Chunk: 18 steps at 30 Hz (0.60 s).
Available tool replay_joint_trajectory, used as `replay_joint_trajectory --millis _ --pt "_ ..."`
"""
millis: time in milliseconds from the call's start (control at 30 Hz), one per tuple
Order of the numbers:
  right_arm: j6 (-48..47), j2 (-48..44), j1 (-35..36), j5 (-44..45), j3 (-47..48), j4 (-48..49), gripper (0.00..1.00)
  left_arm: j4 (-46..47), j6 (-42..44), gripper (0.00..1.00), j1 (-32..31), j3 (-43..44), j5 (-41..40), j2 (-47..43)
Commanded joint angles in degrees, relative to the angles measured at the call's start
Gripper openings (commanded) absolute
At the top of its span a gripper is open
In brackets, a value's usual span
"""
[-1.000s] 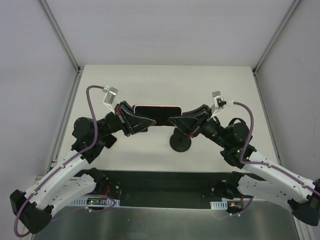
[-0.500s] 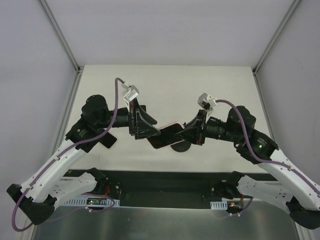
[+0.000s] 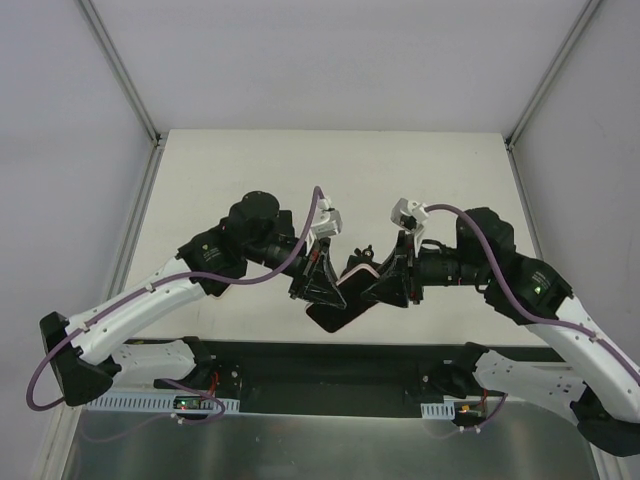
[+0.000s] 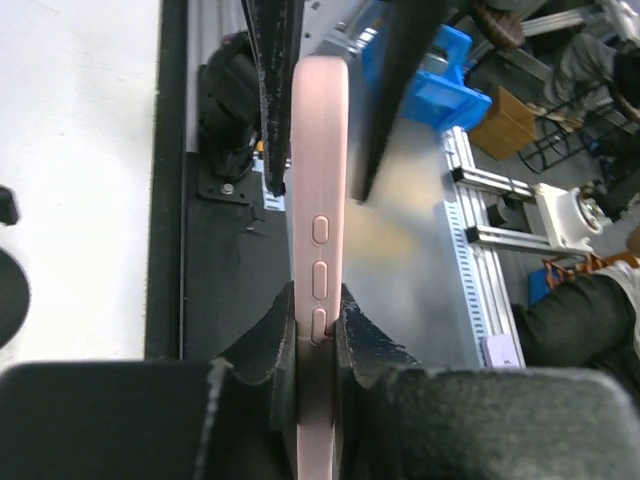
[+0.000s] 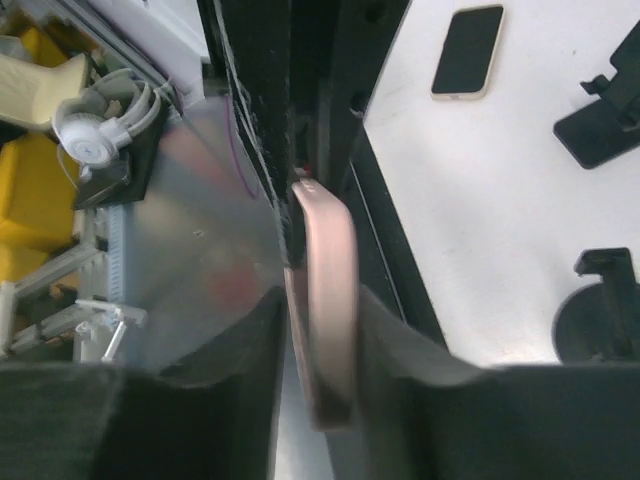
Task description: Place the phone on the phone stand
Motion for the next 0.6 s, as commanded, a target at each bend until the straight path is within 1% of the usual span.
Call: replay_joint_trajectory --millis 0,33,67,100,167,200,233,267,300,333,400,433,500,533,567 --pt "6.66 -3.97 0.12 3.43 -5.01 13.31 0.58 1.21 -2.34 0.00 -0.79 3.20 -9.98 -2.25" --pt "8.59 -5.47 0.21 4.24 -8.71 17.54 0.88 1.47 -3.82 0.00 -0.79 2.68 -15.40 -3.22" --pt "10.78 -6.88 0.47 4.68 -12.05 26.72 0.94 4.34 -4.88 0.00 -0.79 1.98 -16.76 -4.19" --pt "13.16 -9.59 1.25 6.25 -18.00 30.55 0.98 5.94 -5.85 0.00 -0.70 1.19 -18.25 -6.20" --pt "14.58 -12.33 2.40 8.80 -22.09 38.36 0.98 10.41 -8.84 0.00 -0.70 -0.92 -22.03 -7.97" --pt "16.15 -12.78 3.80 10.55 -24.28 41.28 0.97 12.96 -9.81 0.00 -0.70 -2.32 -23.00 -9.37" --pt "17.04 -13.04 4.51 10.92 -27.61 44.18 0.93 14.90 -12.16 0.00 -0.70 -3.20 -23.53 -9.99" --pt "17.92 -12.96 5.30 11.10 -29.29 50.04 0.89 16.66 -13.15 0.00 -0.70 -3.99 -24.32 -10.43" --pt "18.62 -12.87 6.70 11.97 -30.27 51.67 0.83 20.59 -14.20 0.00 -0.70 -5.57 -24.24 -10.96" --pt "18.28 -12.78 7.15 12.50 -30.19 51.77 0.72 22.11 -15.95 0.00 -0.70 -6.19 -24.15 -11.05" --pt "17.58 -12.61 8.11 14.25 -29.84 51.77 0.68 26.58 -17.54 0.00 -0.70 -8.03 -24.07 -11.23" --pt "17.57 -12.52 8.46 14.35 -29.75 52.47 0.62 28.35 -19.38 0.00 -0.70 -8.74 -24.24 -11.32" --pt "17.40 -11.47 8.64 13.30 -28.35 52.30 0.56 31.69 -21.23 0.00 -0.70 -10.76 -24.85 -11.67" --pt "17.31 -11.12 8.64 13.12 -27.91 51.86 0.56 35.19 -22.89 0.00 -0.70 -11.29 -24.86 -11.58" --pt "17.31 -10.50 8.73 13.12 -27.47 52.03 0.54 36.44 -23.87 0.00 -0.70 -11.65 -24.86 -11.23"
